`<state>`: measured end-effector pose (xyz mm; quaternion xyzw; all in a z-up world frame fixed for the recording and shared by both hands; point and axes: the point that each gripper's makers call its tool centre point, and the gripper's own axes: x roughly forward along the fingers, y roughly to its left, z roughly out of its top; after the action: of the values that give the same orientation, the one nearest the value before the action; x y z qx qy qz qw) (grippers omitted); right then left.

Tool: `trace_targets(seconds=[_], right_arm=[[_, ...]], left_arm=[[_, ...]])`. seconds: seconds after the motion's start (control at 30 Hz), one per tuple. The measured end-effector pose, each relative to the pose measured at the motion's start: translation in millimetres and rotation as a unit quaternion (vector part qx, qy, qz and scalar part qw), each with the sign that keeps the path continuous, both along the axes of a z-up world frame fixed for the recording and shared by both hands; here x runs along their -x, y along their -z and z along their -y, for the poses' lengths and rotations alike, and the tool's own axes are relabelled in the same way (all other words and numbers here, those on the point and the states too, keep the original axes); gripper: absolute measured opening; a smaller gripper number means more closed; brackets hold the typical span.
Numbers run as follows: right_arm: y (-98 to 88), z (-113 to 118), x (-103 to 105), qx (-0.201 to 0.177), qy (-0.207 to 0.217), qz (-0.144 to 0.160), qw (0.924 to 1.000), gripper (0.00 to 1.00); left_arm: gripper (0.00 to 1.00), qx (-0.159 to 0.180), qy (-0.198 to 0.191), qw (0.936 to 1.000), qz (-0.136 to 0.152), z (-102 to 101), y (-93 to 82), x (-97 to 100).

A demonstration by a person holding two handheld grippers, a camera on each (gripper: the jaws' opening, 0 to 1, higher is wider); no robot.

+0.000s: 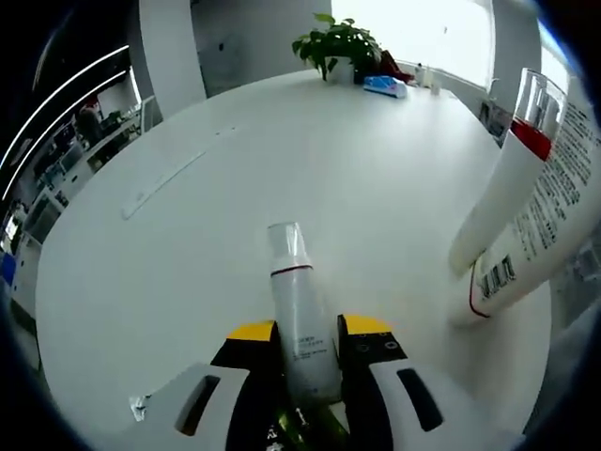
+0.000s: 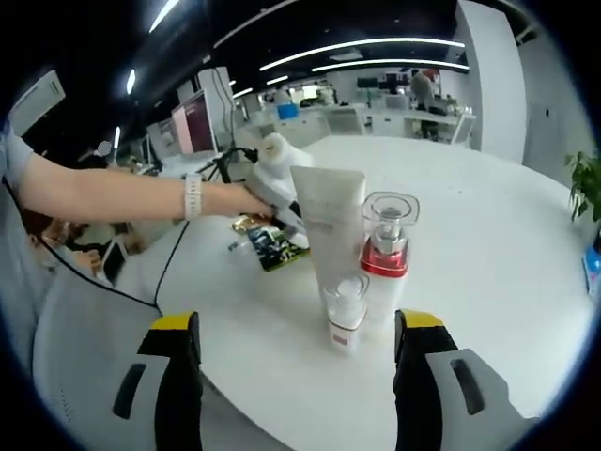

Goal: Arrange the skincare products in the storage area until every visible bottle or jar stands upright without overlapping.

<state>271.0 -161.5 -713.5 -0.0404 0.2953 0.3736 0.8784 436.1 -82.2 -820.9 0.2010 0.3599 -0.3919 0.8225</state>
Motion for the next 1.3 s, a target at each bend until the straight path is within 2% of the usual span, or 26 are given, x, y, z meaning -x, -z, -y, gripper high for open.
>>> trace_targets(seconds=[0.13,0.43,0.7,0.97,1.1,1.3], right_arm=[[-0.2,1.6,-0.8,0.001,0.003,0.000,1.0000,0.84],[0.3,3.9,-0.8,0.004,0.007,0.002,1.0000,0.84],[-0.1,4.5,-1.1,0.005,0.008,0.003,1.0000,0.83],[-1.6,5.3,-1.7,0.002,0.011,0.005,0.9999,0.82],[-5.3,5.9,-3.7,-0.005,0.015,0.011,0.9998,0.81],[-6.9,6.2,-3.4,-0.005,0.013,0.016,0.9998,0.79]], left_arm=[[0.19,0.003,-0.011,0.9999,-0.006,-1.2,0.9,-4.1],[0.17,-0.008,-0.013,0.9999,0.008,-2.7,0.6,-7.1],[0.17,0.012,-0.024,0.9996,0.000,-8.9,-9.8,-0.6],[0.16,0.053,-0.052,0.9970,-0.023,-17.3,-14.9,5.2],[0.16,0.084,-0.073,0.9931,-0.038,-16.8,-21.7,14.6],[0.16,0.109,-0.077,0.9902,-0.043,-16.5,-33.2,31.8]])
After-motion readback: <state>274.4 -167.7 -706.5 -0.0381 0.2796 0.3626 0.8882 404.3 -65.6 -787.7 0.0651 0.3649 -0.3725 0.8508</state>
